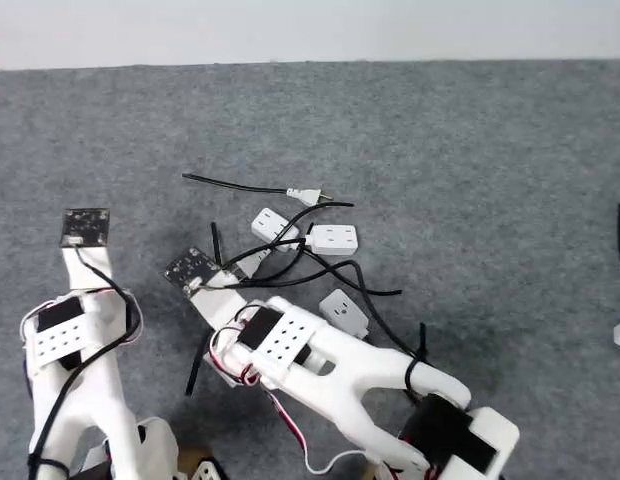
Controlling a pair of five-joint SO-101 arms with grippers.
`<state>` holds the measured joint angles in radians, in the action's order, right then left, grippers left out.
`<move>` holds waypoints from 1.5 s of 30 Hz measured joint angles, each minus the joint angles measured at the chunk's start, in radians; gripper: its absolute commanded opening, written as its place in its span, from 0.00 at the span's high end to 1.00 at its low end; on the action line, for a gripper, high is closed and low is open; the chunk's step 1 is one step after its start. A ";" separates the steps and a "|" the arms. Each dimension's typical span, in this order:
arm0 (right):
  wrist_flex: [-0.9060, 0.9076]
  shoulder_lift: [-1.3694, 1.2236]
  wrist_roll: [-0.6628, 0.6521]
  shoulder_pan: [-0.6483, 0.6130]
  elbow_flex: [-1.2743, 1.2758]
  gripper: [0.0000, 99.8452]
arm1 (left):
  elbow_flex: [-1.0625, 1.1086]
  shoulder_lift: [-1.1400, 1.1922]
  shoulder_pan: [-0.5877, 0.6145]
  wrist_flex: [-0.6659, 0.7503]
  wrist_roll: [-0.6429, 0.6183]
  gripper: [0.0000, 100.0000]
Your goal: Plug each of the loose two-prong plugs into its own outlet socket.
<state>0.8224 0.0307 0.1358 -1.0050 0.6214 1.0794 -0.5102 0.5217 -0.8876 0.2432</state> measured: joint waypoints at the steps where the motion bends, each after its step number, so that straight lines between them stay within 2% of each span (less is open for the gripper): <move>1: 0.000 -0.017 0.000 -0.003 0.000 0.82 | -0.009 0.000 0.011 0.000 -0.021 0.98; 5: 0.002 -0.084 0.002 -0.005 -0.011 1.00 | -0.028 0.000 0.044 0.015 -0.061 0.98; 10: 0.071 -0.094 -0.008 0.012 -0.049 0.99 | -0.028 0.000 0.046 0.018 -0.069 0.98; 13: 0.147 -0.041 -0.040 0.074 -0.064 0.99 | -0.028 0.000 0.038 0.018 -0.069 0.98; 17: 0.338 0.114 -0.143 0.195 -0.114 0.99 | -0.028 0.000 -0.018 0.018 -0.080 0.98; 25: 0.661 0.434 -0.373 0.643 -0.143 0.99 | -0.035 0.000 -0.196 -0.012 -0.285 0.98; 28: 0.698 0.543 -0.476 0.848 -0.112 0.99 | -0.092 0.006 -0.278 -0.069 -0.338 0.97; 31: 0.697 0.603 -0.606 1.077 -0.057 0.99 | -0.152 0.006 -0.367 -0.117 -0.393 0.91; 34: 0.620 0.601 -0.723 1.310 0.003 0.99 | -0.195 0.006 -0.477 -0.149 -0.480 0.82; 37: 0.509 0.540 -0.810 1.484 0.052 0.99 | -0.219 0.006 -0.609 -0.160 -0.597 0.79; 41: 0.350 0.381 -0.858 1.648 0.055 0.99 | -0.258 0.006 -0.769 -0.155 -0.729 0.79; 45: 0.245 0.189 -0.868 1.748 0.011 0.99 | -0.273 0.008 -0.881 -0.091 -0.819 0.79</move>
<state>1.0679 0.2194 -0.7327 0.7426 0.6322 0.8063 -0.5025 -0.3590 -0.9782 -0.5762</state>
